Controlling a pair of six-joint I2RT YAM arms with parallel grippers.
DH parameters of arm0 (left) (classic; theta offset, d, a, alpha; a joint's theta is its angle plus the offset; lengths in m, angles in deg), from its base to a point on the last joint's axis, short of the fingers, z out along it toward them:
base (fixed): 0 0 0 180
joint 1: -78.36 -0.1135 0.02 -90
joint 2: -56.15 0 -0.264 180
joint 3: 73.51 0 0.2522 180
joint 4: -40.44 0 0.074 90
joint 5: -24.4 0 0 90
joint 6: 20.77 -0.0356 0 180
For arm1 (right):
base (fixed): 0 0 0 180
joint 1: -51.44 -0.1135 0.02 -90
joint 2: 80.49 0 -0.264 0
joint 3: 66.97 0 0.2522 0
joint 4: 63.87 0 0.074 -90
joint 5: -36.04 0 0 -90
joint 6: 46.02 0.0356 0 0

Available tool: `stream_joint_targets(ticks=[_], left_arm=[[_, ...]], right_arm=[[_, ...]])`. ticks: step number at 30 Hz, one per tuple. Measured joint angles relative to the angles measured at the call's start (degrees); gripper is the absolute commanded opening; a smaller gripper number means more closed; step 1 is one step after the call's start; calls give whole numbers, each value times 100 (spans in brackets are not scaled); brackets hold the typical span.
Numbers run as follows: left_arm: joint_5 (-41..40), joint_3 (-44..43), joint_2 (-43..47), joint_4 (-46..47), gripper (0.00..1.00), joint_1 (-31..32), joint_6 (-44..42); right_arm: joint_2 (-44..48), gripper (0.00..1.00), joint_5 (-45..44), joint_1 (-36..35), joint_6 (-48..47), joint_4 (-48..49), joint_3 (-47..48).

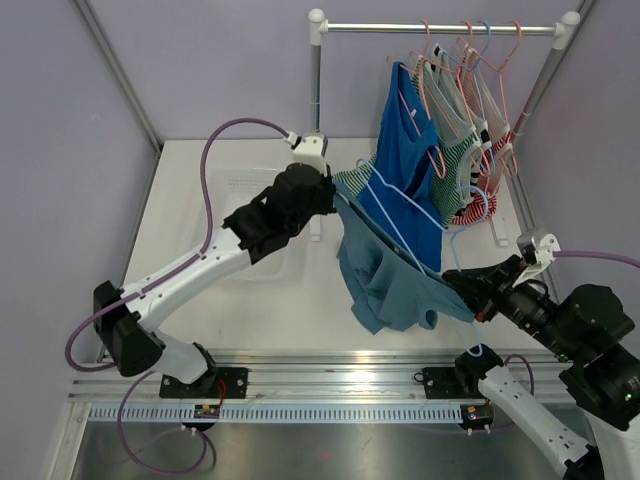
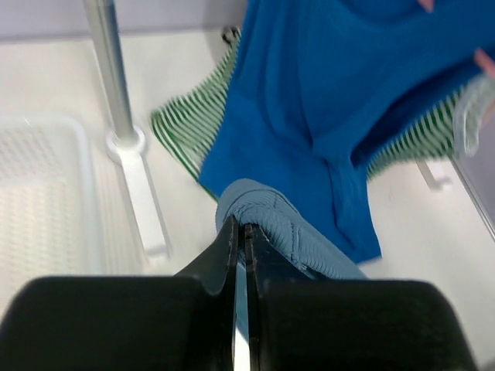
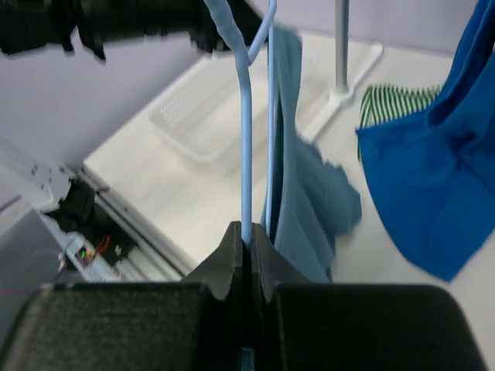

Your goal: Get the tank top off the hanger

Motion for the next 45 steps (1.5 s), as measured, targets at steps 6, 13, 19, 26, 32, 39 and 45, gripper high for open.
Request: stream_joint_targets(ticks=[6, 13, 19, 26, 32, 39, 45], left_arm=[[927, 1620, 973, 535, 0, 297, 321], [1217, 2396, 1377, 909, 0, 603, 476], [1054, 2730, 1325, 721, 18, 597, 614], [1038, 2837, 1379, 450, 70, 603, 629], [846, 2817, 2061, -17, 99, 691, 540], [348, 2564, 2946, -866, 99, 699, 527], [15, 2479, 3353, -1652, 99, 699, 525]], right_arm=[[708, 0, -542, 0, 243, 2479, -1711], [61, 0, -990, 0, 592, 5449, -2531], [-1329, 0, -1314, 0, 605, 4693, -1078], [-2721, 0, -2035, -2, 605, 2968, 741], [-4070, 0, -2406, -2, 601, 1978, 1840], [-5501, 0, -2540, 0, 369, 1244, 3021], [-6804, 0, -2699, 0, 9, 1019, 4666]])
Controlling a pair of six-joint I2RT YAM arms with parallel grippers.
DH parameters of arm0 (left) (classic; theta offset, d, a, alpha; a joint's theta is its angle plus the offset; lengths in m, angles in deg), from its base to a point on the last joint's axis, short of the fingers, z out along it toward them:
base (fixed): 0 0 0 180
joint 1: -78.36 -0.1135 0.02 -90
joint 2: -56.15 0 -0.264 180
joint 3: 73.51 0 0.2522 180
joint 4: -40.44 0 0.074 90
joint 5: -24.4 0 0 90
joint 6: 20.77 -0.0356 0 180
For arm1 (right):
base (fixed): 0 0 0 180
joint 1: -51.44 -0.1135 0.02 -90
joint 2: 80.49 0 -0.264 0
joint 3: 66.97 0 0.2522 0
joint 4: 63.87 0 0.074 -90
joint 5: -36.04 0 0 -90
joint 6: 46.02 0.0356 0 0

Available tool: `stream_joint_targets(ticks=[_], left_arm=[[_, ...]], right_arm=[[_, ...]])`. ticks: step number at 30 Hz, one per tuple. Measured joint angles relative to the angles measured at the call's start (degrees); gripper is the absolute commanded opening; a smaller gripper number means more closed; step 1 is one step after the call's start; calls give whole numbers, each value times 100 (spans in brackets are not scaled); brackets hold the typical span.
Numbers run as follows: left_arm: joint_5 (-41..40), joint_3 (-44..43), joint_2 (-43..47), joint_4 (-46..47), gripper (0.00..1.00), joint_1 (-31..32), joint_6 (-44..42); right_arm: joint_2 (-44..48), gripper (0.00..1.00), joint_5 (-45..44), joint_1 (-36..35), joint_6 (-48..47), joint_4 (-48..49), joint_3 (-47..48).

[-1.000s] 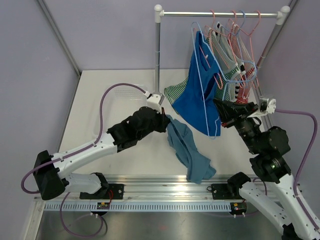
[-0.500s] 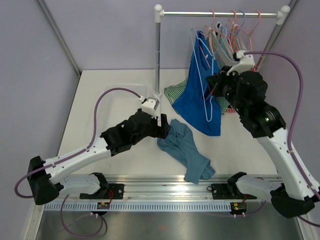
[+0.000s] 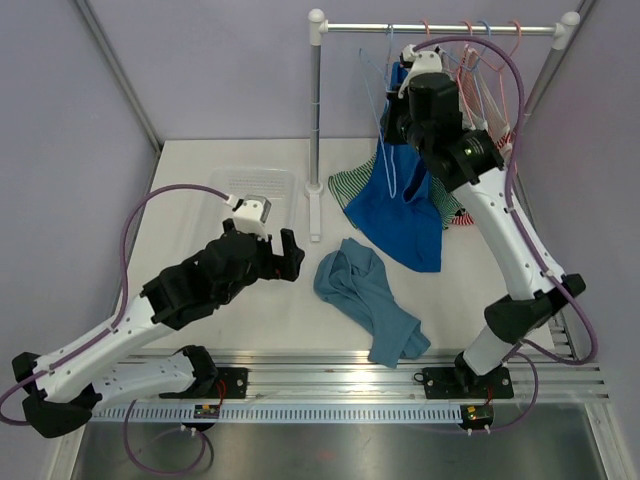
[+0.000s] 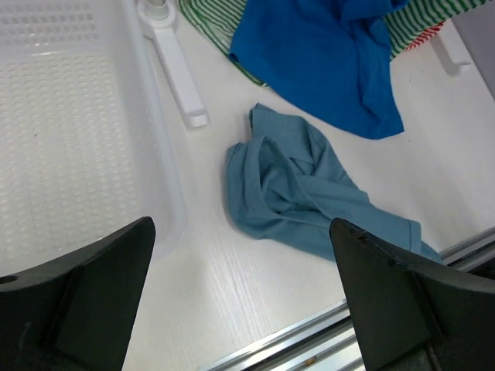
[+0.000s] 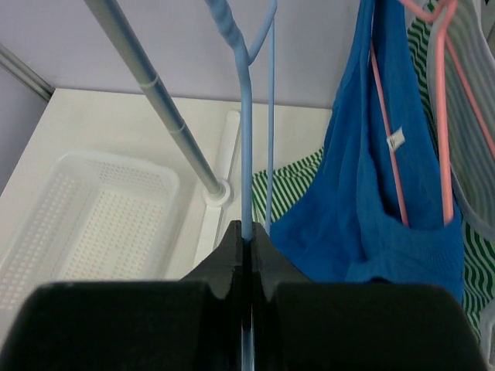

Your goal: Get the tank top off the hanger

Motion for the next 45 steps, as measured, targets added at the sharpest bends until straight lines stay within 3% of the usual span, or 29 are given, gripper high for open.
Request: stream_joint_targets(ticks=[9, 18, 21, 22, 25, 26, 28, 29, 34, 36, 40, 45], left_arm=[[-232, 229, 636, -551, 99, 0, -85], [-262, 422, 785, -706, 99, 9, -87], [-264, 422, 772, -702, 99, 11, -87], [-269, 422, 758, -702, 99, 11, -87], [-361, 422, 673, -702, 99, 11, -63], [-389, 420, 629, -704, 99, 11, -37], [-446, 420, 564, -702, 99, 13, 13], [-496, 420, 542, -697, 99, 13, 46], [-848, 424, 533, -474, 99, 13, 258], [-907, 479, 538, -170, 99, 13, 345], [-752, 800, 450, 695, 99, 11, 494], [-186, 343, -713, 1165, 99, 24, 321]], right_arm=[[-1880, 0, -33, 20, -459, -527, 2389], [-2197, 0, 46, 181, -573, -610, 2562], [-2194, 25, 107, 234, -562, -601, 2538], [-2184, 46, 149, 247, -544, -564, 2476], [-2120, 57, 227, 258, -511, -507, 2186], [-2085, 67, 273, 258, -503, -485, 2065], [-2033, 77, 330, 258, -461, -474, 1897], [-1982, 88, 345, 258, -448, -463, 1803], [-1401, 92, 492, 258, -417, -450, 1263], [-1010, 99, 503, 258, -411, -444, 1034], [186, 99, 560, 258, -404, -339, 389], [1757, 100, 629, 258, -308, -151, -575]])
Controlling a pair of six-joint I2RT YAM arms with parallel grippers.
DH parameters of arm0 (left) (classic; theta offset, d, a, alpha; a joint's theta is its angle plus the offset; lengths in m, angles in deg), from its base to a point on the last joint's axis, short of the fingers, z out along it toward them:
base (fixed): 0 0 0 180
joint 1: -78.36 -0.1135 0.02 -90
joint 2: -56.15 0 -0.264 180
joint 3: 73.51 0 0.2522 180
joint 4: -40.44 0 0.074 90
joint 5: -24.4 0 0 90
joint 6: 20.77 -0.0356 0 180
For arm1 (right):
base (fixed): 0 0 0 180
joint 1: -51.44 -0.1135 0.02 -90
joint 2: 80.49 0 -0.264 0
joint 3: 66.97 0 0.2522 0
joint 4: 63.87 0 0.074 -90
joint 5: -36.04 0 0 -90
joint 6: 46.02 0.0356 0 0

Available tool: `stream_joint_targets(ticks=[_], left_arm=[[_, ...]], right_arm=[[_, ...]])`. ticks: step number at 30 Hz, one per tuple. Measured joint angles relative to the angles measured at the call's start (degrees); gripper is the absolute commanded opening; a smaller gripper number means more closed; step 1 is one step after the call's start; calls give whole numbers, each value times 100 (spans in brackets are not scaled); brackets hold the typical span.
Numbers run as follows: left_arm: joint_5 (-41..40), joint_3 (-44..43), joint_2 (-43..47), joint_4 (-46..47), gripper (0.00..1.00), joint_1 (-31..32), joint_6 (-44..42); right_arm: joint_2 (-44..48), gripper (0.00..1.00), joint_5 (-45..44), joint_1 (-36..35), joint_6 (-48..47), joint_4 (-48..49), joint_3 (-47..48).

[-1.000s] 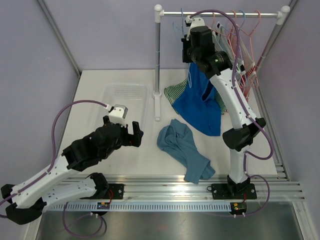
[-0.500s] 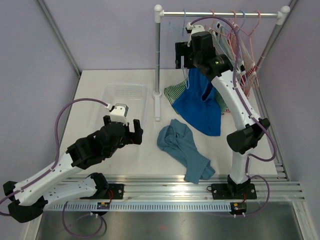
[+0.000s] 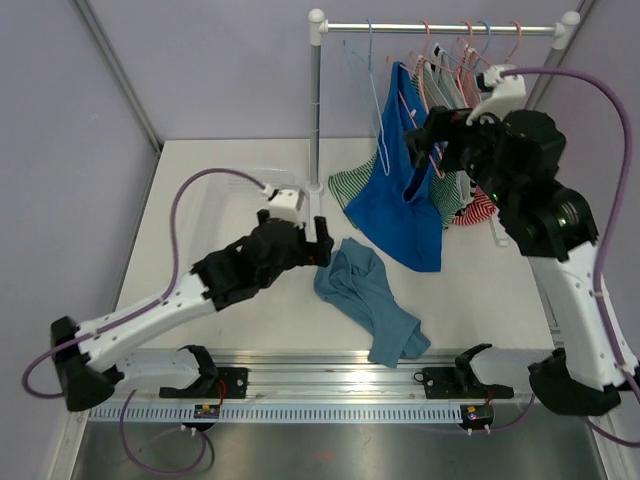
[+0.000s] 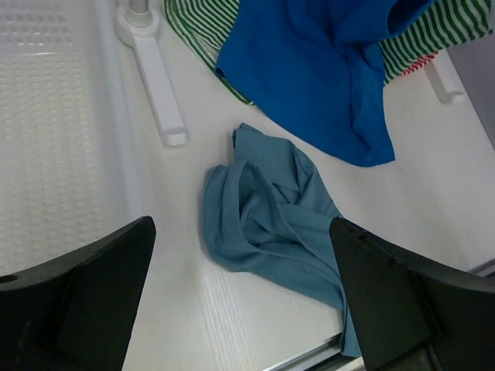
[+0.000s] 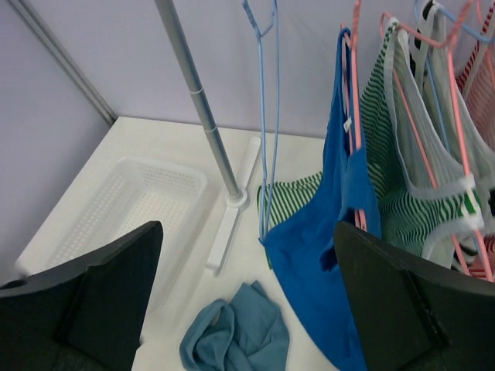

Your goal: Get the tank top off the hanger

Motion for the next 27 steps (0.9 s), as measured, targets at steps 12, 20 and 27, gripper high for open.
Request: stream_joint_targets(ticks=[12, 20, 27], left_arm=[[48, -2096, -3432, -422, 99, 984, -426], [822, -2074, -4470, -175, 99, 1097, -286], [1215, -2090, -5477, -81, 98, 1095, -162]], right_arm=[[3206, 99, 522, 0, 785, 323, -2968], [3792, 100, 614, 0, 855, 216, -3456], [3794, 100, 960, 0, 892, 214, -3637]])
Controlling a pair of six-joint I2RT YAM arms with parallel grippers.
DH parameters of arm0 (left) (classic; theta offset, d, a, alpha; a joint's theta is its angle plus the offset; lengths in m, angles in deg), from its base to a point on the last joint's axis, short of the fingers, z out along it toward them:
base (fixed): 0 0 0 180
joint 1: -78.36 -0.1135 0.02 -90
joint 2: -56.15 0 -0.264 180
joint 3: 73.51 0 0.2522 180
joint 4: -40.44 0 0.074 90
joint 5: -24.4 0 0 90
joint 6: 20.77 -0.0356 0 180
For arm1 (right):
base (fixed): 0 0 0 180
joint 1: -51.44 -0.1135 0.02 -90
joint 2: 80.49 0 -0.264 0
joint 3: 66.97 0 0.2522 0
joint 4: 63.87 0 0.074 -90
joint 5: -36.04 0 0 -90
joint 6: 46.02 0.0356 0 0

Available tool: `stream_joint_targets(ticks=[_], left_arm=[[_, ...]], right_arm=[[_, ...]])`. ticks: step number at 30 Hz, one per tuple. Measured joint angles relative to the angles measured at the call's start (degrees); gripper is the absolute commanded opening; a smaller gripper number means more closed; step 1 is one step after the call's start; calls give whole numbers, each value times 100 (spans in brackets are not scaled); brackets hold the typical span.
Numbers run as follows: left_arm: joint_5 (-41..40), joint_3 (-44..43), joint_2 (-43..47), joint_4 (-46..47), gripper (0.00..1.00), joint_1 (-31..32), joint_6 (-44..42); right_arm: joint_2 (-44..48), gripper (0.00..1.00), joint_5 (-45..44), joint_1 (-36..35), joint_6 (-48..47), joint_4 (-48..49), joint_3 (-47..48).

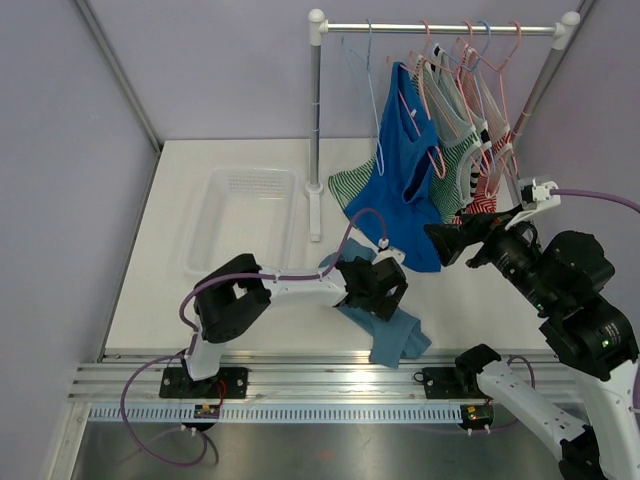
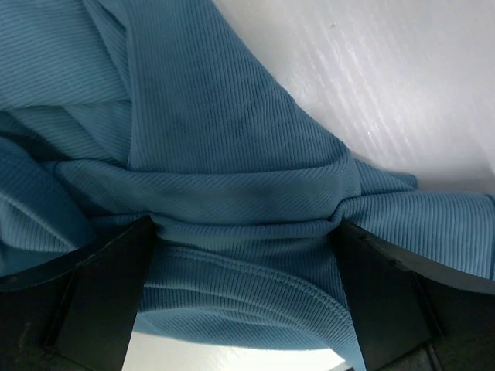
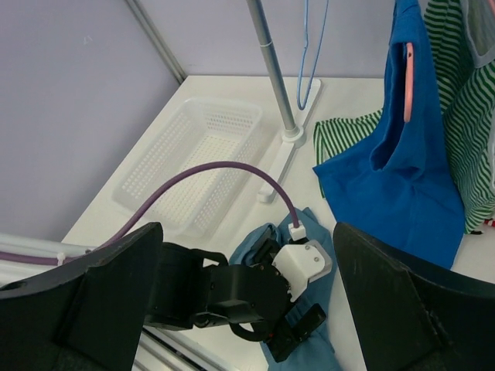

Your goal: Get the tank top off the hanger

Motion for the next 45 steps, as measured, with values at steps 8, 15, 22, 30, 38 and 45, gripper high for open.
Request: stream_joint_targets(ticks=[8, 15, 22, 30, 38, 45], left_arm=[[24, -63, -55, 66, 5, 4, 234], [-225, 4, 304, -354, 0, 52, 212], [-1200, -203, 1980, -1438, 0, 24, 199], [-1891, -1034, 3178, -2179, 0, -1005, 37], [-1709, -1200, 3241, -2538, 0, -2918, -306], [-1086, -1394, 2815, -2389, 3, -4317, -422]], right_arm=[[-4, 100, 251, 0, 33, 9, -59], [-4, 100, 243, 0, 33, 9, -59], [-4, 99, 52, 0, 26, 9, -59], [-7, 99, -31, 0, 0, 15, -59], [-118, 100, -170, 0, -9, 153, -103], [-378, 100, -212, 0, -22, 278, -251]])
